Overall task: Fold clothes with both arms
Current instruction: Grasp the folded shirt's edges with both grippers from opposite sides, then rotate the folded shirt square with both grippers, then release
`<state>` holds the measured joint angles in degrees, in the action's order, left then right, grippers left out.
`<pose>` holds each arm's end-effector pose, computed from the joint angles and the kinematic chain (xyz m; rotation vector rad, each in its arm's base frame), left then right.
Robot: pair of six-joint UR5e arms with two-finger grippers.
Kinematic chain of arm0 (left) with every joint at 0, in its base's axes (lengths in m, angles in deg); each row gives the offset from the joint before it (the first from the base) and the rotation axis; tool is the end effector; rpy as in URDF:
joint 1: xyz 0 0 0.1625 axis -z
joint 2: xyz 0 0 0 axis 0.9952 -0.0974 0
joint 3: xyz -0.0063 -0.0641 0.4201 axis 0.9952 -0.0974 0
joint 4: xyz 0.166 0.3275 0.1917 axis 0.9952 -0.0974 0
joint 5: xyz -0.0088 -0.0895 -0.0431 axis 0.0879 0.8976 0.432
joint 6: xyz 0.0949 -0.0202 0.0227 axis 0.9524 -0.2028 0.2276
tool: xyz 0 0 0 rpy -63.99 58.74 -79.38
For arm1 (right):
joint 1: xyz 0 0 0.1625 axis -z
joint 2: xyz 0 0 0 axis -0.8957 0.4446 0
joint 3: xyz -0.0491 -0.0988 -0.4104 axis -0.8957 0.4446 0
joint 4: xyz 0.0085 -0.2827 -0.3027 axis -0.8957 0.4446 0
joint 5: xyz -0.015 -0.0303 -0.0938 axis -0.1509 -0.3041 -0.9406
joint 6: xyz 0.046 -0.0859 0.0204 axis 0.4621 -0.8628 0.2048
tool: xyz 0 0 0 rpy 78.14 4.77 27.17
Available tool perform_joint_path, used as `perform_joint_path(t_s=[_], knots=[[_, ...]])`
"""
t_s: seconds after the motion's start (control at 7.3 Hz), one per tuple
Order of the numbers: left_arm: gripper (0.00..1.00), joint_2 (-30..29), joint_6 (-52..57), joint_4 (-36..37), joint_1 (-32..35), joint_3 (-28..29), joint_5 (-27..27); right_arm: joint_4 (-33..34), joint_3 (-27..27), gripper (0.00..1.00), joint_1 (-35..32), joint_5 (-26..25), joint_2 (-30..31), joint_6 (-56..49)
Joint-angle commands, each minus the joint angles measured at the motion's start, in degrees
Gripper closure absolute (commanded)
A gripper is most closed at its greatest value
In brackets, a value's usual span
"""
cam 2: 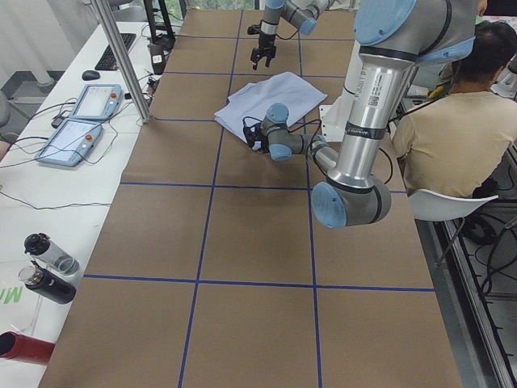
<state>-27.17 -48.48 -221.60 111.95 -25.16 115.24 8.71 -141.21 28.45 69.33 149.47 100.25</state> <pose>0.4995 -0.3900 0.3555 -0.0157 1.2151 -0.5159 -0.3810 -0.3968 0.2857 -0.1581 -0.9729 0.7763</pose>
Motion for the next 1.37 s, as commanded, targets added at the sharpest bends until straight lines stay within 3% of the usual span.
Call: perform_joint_path(t_s=[0.0, 0.14, 0.27, 0.69, 0.96, 1.23], knots=[[0.45, -1.14, 0.16, 0.0, -0.03, 2.05, -0.07, 0.04, 0.04, 0.0, 0.17, 0.0, -0.08, 0.0], [0.56, -1.32, 0.16, 0.0, 0.05, 2.15, -0.16, 0.04, -0.05, 0.0, 0.18, 0.09, -0.08, 0.0], [1.0, -1.23, 0.42, 0.0, 0.14, 2.06, -0.16, 0.04, -0.05, 0.0, 0.26, 0.0, -0.08, 0.0], [1.0, -1.23, 2.43, 0.0, 3.12, 2.06, -1.03, 0.12, 0.13, 0.0, 1.31, -1.04, -0.08, 0.0], [1.0, -3.23, 9.36, 0.17, 7.59, 3.89, -0.78, 0.21, 0.13, 0.0, 2.98, -3.07, -0.08, 0.09], [1.0, -12.6, 14.37, -0.09, 13.12, 15.7, -0.69, 0.38, 0.3, 0.0, 2.99, -3.08, 0.1, 0.09]])
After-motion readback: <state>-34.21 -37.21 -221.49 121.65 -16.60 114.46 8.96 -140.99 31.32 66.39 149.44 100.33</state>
